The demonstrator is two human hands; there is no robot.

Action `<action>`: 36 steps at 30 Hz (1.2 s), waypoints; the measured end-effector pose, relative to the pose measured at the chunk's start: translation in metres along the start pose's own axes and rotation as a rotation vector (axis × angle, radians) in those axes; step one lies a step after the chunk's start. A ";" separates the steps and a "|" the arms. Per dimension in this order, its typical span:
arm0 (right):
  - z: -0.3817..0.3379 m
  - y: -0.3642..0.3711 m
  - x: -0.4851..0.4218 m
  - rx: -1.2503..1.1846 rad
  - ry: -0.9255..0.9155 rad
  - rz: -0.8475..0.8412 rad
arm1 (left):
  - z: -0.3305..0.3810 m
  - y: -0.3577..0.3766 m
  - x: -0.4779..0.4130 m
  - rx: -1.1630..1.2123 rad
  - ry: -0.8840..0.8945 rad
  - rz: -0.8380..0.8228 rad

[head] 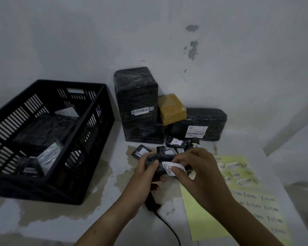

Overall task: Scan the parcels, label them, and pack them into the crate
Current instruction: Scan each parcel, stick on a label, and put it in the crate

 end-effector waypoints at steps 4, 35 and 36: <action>-0.006 0.007 -0.004 0.026 -0.001 0.040 | 0.000 -0.006 -0.002 -0.037 0.017 -0.015; 0.012 0.022 -0.017 -0.450 0.535 0.038 | 0.007 -0.001 -0.017 -0.035 0.152 0.104; 0.011 0.024 -0.017 -0.452 0.518 0.040 | 0.008 0.002 -0.018 -0.035 0.160 0.113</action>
Point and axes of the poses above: each hand's wrist, its own x-axis away from the middle knuckle, its own y-axis out of the palm, z = x × y, the point moved 1 cm from there along -x, towards the middle knuckle, and after that the axes turned 9 degrees about -x, right-handed, at the moved point
